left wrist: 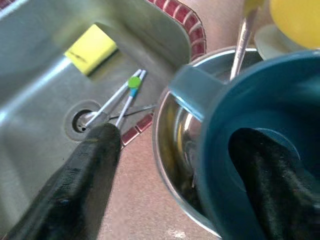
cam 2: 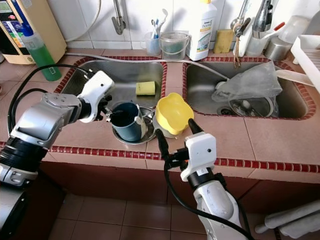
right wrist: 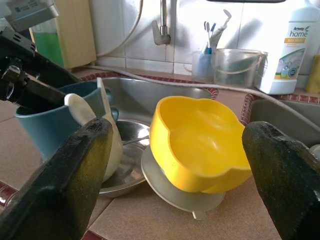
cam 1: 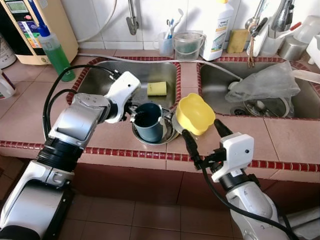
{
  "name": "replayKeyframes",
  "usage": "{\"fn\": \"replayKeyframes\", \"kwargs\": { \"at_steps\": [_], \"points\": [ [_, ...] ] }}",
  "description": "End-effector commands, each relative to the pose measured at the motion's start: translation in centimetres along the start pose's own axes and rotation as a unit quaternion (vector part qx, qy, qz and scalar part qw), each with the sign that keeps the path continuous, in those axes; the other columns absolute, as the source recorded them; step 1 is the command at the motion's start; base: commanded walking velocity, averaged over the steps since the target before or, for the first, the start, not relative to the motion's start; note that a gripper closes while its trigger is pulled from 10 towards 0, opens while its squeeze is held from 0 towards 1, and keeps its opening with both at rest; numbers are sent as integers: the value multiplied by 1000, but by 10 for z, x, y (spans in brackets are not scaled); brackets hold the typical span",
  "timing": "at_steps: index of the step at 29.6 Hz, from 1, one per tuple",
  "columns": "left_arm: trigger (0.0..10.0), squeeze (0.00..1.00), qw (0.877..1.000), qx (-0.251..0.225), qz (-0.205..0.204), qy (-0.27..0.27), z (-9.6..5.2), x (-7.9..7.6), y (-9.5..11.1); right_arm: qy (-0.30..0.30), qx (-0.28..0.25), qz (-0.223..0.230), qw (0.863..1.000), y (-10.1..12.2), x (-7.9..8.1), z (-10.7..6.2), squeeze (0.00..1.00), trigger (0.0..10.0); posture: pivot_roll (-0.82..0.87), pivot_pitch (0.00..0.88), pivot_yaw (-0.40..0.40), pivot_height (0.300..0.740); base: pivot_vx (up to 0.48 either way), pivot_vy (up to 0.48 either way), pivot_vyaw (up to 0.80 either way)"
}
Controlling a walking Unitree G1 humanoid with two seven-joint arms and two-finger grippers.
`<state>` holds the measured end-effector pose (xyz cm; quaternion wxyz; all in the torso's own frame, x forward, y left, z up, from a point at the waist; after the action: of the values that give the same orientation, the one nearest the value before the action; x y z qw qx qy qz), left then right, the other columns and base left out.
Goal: Kitchen organization
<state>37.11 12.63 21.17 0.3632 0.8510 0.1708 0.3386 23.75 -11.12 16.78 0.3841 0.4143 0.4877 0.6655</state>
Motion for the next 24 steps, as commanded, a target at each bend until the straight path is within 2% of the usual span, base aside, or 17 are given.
{"fn": "replayKeyframes", "kwargs": {
  "at_steps": [1,18,20,22,24],
  "points": [
    [0,0,1000,4,14,-1,-3,2,2,3,-5,-1,1000,3,2,0,0,10000,-148,120,90,740,0,0,0],
    [0,0,1000,1,25,-3,-6,5,3,2,-8,2,1000,3,3,0,0,10000,-145,114,91,740,0,0,0],
    [0,0,1000,1,27,-3,-7,6,3,11,-3,7,1000,2,4,0,0,10000,-145,112,91,740,0,0,0],
    [0,0,1000,0,28,-3,-7,5,4,45,1,22,999,2,10,-1,0,10000,-144,110,90,740,0,0,0],
    [0,0,1000,0,28,-3,-7,5,4,45,1,22,999,2,10,-1,0,10000,-144,110,90,740,0,0,0]
  ]
}}
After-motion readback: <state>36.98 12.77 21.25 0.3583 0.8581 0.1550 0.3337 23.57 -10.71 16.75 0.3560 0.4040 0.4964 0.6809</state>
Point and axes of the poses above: a point about 5 cm out from each wrist's last joint towards the gripper, its own z axis pointing out of the wrist towards the gripper, its own y axis along the axis of the wrist's last joint, x = y × z, the point moved 1 cm from there along z, pointing out of the wrist towards the gripper, and after that the axes turned 14 degrees about z, right-handed, at the moved point
